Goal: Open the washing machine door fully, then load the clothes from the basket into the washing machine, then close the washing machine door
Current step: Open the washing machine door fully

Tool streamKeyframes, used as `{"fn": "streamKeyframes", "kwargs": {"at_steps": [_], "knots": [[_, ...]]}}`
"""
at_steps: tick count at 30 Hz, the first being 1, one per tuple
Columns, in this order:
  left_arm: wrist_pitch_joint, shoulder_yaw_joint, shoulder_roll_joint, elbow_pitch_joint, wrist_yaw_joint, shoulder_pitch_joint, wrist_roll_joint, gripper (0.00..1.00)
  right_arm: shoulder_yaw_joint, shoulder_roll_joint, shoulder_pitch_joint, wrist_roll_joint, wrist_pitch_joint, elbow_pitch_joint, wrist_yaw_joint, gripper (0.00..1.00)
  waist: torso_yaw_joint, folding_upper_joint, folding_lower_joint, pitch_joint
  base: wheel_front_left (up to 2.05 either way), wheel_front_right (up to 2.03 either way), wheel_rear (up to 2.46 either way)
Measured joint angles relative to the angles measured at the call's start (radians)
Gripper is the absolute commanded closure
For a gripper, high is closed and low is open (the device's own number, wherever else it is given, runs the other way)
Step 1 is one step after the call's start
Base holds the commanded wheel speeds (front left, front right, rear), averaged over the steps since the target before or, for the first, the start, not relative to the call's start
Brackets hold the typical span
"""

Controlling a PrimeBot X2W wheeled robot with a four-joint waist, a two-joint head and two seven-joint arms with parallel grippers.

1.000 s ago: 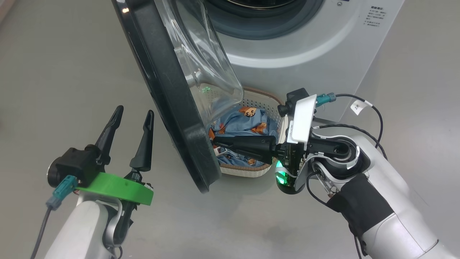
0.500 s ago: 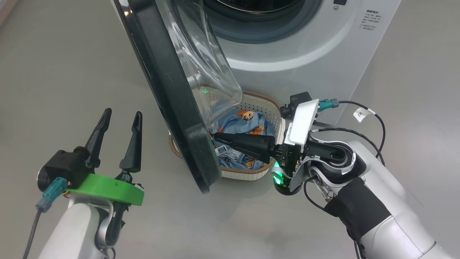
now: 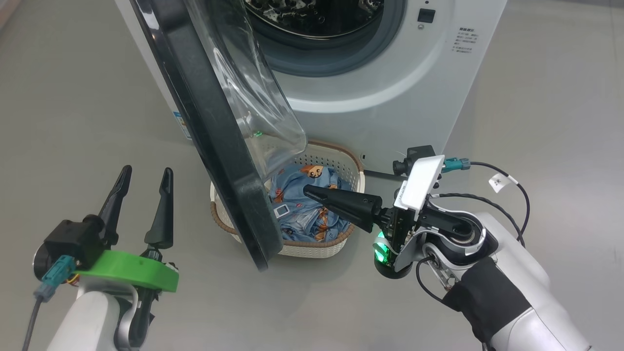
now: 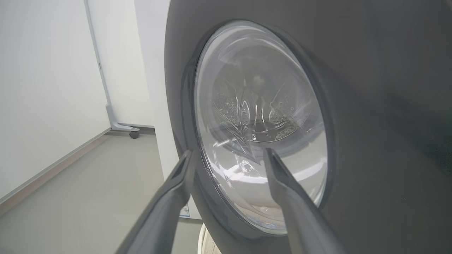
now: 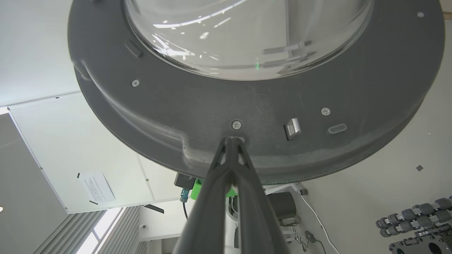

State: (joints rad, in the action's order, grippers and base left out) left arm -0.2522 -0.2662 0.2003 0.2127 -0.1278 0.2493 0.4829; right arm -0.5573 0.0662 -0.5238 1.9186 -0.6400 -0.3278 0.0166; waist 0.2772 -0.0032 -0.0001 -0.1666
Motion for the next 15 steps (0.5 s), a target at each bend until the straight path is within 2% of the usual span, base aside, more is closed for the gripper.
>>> {"fn": "streamKeyframes", "kwargs": {"at_steps": [15], "knots": [[0.000,0.068,0.011,-0.004,0.000,-0.065,0.000,0.00,0.061,-0.002,0.098,0.054,0.103,-0.007,-0.060,1.00,-0.087,0.0000,0.0000,0.043,0.00,0.00,0.00]]}}
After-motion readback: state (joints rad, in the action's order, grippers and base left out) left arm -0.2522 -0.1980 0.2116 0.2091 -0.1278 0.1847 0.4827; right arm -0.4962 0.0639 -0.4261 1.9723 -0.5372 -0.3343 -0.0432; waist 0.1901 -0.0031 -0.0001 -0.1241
